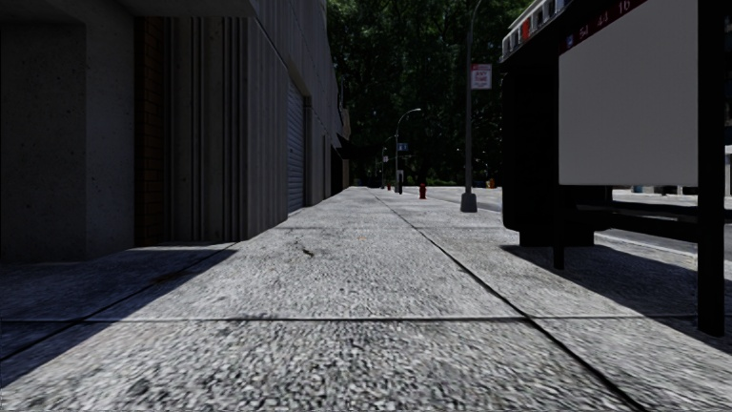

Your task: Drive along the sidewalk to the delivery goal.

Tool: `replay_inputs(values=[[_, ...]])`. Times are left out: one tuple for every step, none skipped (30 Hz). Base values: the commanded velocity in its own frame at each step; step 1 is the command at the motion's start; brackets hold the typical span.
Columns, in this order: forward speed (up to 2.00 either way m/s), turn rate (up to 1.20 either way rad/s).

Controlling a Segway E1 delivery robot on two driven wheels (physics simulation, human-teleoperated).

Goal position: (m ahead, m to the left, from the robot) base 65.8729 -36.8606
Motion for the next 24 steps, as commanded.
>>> replay_inputs(values=[[2.0, 0.0], [2.0, 0.0], [2.0, 0.0], [2.0, 0.0], [2.0, 0.0], [2.0, 0.0], [2.0, 0.0], [2.0, 0.0], [2.0, 0.0], [2.0, 0.0], [2.0, 0.0], [2.0, 0.0], [2.0, 0.0], [2.0, 0.0], [2.0, 0.0], [2.0, 0.0], [2.0, 0.0], [2.0, 0.0], [2.0, 0.0], [2.0, 0.0], [2.0, 0.0], [2.0, 0.0], [2.0, 0.0], [2.0, 0.0]])
